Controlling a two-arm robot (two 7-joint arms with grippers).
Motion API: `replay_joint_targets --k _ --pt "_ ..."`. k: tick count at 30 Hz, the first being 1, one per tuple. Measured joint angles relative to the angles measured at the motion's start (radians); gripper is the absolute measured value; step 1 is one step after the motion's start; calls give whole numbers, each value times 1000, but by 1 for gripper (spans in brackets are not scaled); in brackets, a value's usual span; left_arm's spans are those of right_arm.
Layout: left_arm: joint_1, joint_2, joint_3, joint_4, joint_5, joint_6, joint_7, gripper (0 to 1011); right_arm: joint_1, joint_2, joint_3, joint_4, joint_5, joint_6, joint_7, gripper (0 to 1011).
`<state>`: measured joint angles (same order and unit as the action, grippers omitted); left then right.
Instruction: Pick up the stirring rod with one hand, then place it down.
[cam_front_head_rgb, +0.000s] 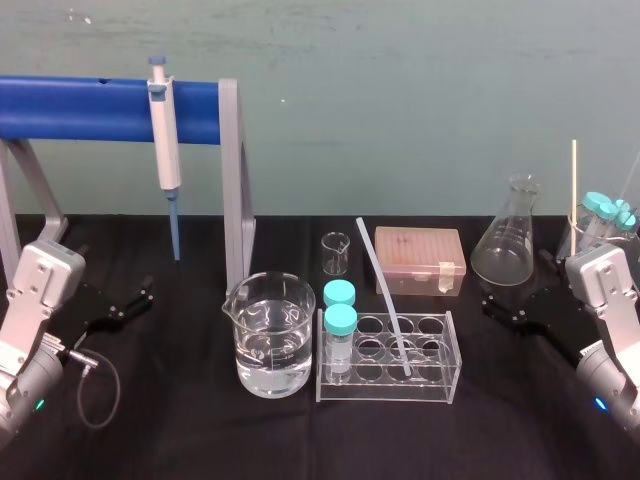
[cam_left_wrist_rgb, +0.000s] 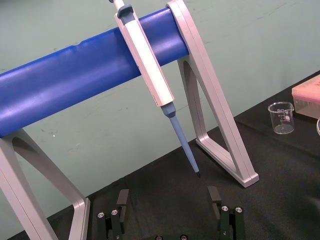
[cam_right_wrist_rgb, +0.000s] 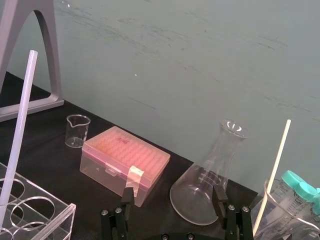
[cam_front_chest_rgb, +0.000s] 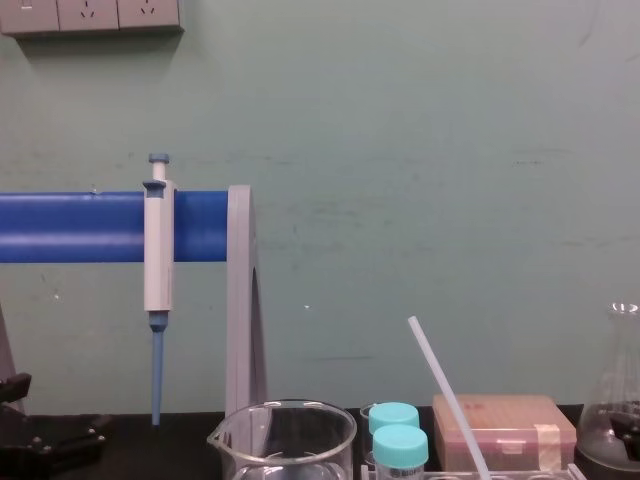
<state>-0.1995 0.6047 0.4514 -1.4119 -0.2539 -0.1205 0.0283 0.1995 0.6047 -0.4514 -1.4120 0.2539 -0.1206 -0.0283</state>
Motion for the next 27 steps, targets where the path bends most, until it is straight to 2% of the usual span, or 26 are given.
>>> replay_joint_targets --k 8,12,16,19,20,21,24,27 --pt "0 0 0 0 0 0 0 1000 0 -1 6 1 3 1 6 1003" --pt "0 0 0 0 0 0 0 1000 -3 -5 31 -6 40 14 42 1003" --pt "0 0 0 0 0 0 0 1000 -8 -15 71 -37 141 67 108 1003" --pt "0 0 0 0 0 0 0 1000 -2 -29 107 -80 253 151 190 1003" --pt "0 0 0 0 0 0 0 1000 -2 -29 107 -80 253 151 190 1003" --pt "0 0 0 0 0 0 0 1000 5 -35 116 -95 286 181 220 1003" --pt "0 0 0 0 0 0 0 1000 26 -48 119 -121 331 226 284 1003" --pt "0 0 0 0 0 0 0 1000 42 -56 109 -128 335 238 317 1003"
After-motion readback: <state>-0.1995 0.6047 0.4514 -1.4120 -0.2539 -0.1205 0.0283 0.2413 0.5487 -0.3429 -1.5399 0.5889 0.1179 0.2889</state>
